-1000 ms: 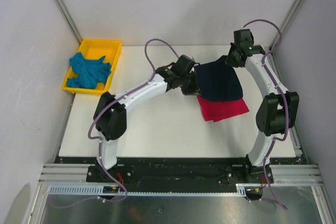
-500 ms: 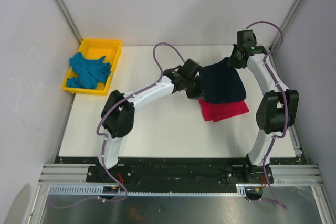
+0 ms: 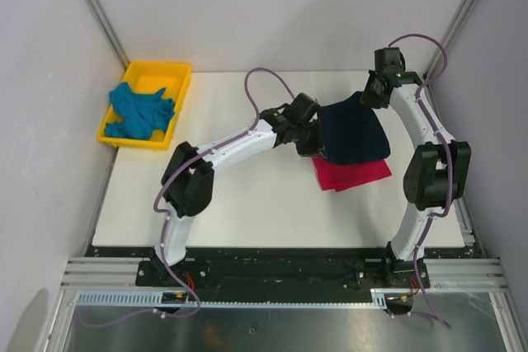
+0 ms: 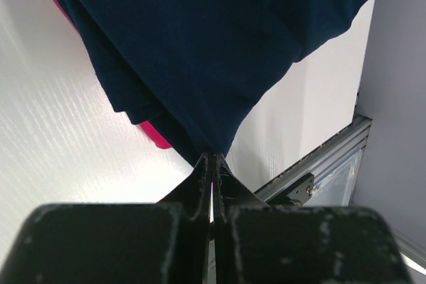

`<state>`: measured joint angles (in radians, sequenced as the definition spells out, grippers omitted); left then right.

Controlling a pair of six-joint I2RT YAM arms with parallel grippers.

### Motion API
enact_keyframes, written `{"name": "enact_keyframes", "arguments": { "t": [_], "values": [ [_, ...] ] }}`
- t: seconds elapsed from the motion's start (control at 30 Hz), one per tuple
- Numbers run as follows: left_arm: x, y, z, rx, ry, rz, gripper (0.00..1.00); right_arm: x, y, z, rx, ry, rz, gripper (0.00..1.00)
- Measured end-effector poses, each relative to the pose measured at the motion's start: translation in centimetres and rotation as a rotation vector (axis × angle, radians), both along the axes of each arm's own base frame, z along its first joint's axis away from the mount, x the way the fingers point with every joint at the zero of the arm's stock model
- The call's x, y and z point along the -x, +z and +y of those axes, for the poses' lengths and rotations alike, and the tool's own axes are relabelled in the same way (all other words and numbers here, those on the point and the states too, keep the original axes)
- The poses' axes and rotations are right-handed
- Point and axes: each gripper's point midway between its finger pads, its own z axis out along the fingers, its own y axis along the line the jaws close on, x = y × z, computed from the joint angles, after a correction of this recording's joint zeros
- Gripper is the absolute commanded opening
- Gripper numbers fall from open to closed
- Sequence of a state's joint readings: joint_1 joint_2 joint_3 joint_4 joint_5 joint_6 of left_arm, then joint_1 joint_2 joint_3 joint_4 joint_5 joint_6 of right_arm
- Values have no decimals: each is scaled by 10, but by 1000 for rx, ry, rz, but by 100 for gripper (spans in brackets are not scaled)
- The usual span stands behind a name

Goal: Fold and stack the t-shirts
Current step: Put the neatly folded tshirt into the corner of the board with both arms

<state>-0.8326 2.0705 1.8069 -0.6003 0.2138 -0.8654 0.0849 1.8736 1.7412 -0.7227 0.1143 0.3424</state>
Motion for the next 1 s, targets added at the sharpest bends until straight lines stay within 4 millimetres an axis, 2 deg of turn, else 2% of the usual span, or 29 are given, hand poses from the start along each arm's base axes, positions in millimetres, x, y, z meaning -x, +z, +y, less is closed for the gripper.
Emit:
{"name": "enact_keyframes", "arguments": {
  "t": [0.27,0.3,0.33,0.37,0.43,0.5,0.53,0.6,0.73,0.8,0.9,1.0],
  "values": [
    [4,0,-3,1,-7,2,0,0,0,-1,-2,4,3,0],
    [5,0,-4,2,-6,5,0,0,0,-1,-3,3,3,7],
    [5,0,-4,3,-6,6,1,1,0,-1,-3,3,3,21],
    [6,0,-4,3,-7,8,5,0,0,-2,-2,1,3,36],
    [7,-4,-4,2,-10,14,30,0,-1,-3,-1,0,5,58],
    [12,-14,-1,-9,-20,31,56,-1,-2,-6,5,-3,4,68],
    [15,-21,1,-21,-25,45,64,-1,-3,-7,11,-4,6,71],
    [24,-39,10,-56,-32,76,72,-4,-8,-9,20,-3,19,73],
    [33,-63,26,-113,-38,115,75,-11,-10,-7,31,-2,27,73],
    [32,-63,30,-117,-39,112,76,-12,-6,-3,31,5,20,73],
    [26,-54,39,-106,-28,94,75,-9,-4,14,14,26,4,73],
    [18,-38,54,-92,-5,60,75,4,-16,33,-19,56,19,73]
  ]
}}
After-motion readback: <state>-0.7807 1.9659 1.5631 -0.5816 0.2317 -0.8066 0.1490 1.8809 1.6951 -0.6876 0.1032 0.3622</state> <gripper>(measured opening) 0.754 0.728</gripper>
